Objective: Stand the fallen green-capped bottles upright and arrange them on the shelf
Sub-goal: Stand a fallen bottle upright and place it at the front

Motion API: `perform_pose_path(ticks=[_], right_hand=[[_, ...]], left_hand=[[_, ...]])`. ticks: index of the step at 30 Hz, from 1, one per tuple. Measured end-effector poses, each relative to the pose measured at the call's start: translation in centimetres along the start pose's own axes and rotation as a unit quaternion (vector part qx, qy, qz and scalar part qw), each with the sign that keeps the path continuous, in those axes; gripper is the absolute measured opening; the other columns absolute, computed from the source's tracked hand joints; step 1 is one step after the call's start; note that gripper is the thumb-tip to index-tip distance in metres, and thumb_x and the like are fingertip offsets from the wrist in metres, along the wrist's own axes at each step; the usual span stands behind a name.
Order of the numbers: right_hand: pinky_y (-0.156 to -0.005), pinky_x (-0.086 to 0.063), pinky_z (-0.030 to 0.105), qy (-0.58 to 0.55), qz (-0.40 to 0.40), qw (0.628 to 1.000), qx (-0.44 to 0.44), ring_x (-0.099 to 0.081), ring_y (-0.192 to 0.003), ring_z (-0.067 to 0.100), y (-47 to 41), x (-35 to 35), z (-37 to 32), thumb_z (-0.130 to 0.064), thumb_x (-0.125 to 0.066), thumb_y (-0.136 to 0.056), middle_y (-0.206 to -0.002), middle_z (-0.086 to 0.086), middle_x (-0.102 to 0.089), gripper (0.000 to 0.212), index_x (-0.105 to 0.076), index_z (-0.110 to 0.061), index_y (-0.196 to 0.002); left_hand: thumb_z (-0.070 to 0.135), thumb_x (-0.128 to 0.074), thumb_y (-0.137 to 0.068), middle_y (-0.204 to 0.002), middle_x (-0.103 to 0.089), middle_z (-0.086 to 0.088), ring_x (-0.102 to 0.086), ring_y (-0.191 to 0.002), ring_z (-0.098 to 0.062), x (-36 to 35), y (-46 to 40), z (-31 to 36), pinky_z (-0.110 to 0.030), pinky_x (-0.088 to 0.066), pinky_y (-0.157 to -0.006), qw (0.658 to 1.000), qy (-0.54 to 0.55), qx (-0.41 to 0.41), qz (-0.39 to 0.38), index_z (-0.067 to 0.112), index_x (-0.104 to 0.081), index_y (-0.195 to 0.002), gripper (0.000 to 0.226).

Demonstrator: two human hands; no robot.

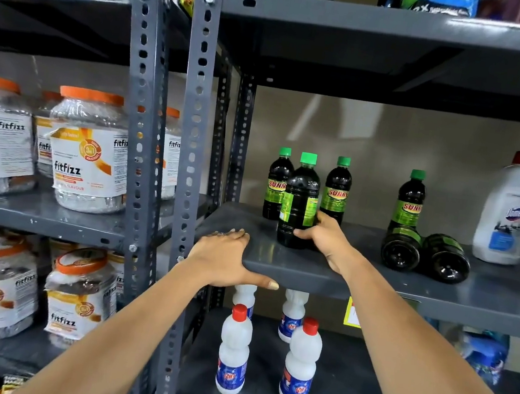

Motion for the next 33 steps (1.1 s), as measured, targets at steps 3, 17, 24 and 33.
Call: perform_pose_path(ticks=[3, 17, 24, 33], right_hand=[[-0.103, -0.038, 0.033, 0.016, -0.003, 1.0, 0.009, -0.058, -0.114, 0.019, 0.2, -0.2, -0.1, 0.002, -0.076, -0.072, -0.118, 0.001, -0.066, 0.067, -0.051, -0.015, -0.132], [-0.101, -0.042, 0.032, 0.008, -0.014, 1.0, 0.027, -0.058, -0.117, 0.022, 0.4, -0.2, -0.3, 0.01, -0.071, -0.076, -0.12, 0.005, -0.063, 0.063, -0.05, -0.013, -0.13], [-0.103, -0.042, 0.036, 0.006, -0.02, 1.0, 0.021, -0.053, -0.123, 0.026, 0.6, -0.3, -0.4, 0.018, -0.057, -0.082, -0.131, 0.009, -0.057, 0.073, -0.035, -0.012, -0.145], [-0.113, -0.032, 0.035, 0.034, -0.051, 0.998, 0.034, -0.038, -0.14, 0.022, 0.8, -0.6, -0.3, 0.008, -0.061, -0.087, -0.15, 0.009, -0.041, 0.08, -0.02, -0.016, -0.152]], left_hand=[[0.096, -0.043, -0.055, -0.153, -0.035, 0.001, -0.037, -0.136, -0.023, -0.4, 0.1, -0.1, -0.039, -0.035, -0.104, 1.0, -0.008, -0.004, 0.028, 0.017, -0.035, -0.146, 0.12], [0.097, -0.036, -0.057, -0.145, -0.048, 0.007, -0.041, -0.133, -0.009, -2.8, 0.8, -0.1, -0.028, -0.038, -0.102, 0.978, -0.023, -0.024, 0.207, 0.024, -0.053, -0.137, 0.11], [0.096, -0.039, -0.058, -0.144, -0.049, 0.006, -0.043, -0.133, -0.01, -2.7, 0.9, 0.0, -0.029, -0.04, -0.101, 0.977, -0.02, -0.024, 0.213, 0.023, -0.054, -0.136, 0.108], [0.096, -0.04, -0.057, -0.139, -0.054, 0.005, -0.048, -0.129, -0.012, -3.0, 0.6, -0.1, -0.03, -0.043, -0.097, 0.974, -0.015, -0.025, 0.224, 0.022, -0.058, -0.132, 0.106]])
Point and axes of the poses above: each hand's wrist, its own y-axis away from the middle knuckle, its own x-axis out of the back of the hand, z = x × y, the point moved 1 cm from there along -y, towards the middle knuckle
